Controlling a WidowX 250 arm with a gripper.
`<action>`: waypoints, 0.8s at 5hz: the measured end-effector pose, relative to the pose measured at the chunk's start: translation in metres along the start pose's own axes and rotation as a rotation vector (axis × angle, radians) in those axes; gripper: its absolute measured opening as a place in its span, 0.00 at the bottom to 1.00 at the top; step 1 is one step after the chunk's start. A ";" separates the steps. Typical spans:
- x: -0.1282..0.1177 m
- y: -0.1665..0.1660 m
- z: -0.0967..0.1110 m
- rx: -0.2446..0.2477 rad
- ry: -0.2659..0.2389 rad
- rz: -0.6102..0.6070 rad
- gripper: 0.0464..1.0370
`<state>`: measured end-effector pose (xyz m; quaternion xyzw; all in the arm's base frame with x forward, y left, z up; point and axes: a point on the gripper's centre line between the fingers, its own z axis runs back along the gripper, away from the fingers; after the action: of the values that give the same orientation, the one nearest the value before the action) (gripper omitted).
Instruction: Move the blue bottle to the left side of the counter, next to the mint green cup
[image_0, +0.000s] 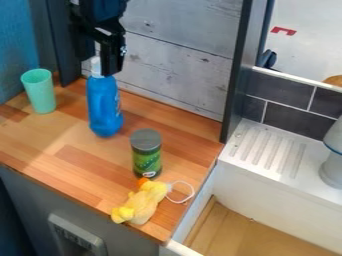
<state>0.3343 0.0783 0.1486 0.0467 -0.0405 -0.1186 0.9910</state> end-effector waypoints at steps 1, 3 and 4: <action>-0.002 0.018 0.016 0.014 -0.051 0.043 0.96; 0.007 0.029 -0.002 -0.016 -0.003 0.048 0.96; 0.014 0.032 -0.012 -0.040 0.015 0.046 0.96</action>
<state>0.3561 0.1065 0.1409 0.0268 -0.0315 -0.0961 0.9945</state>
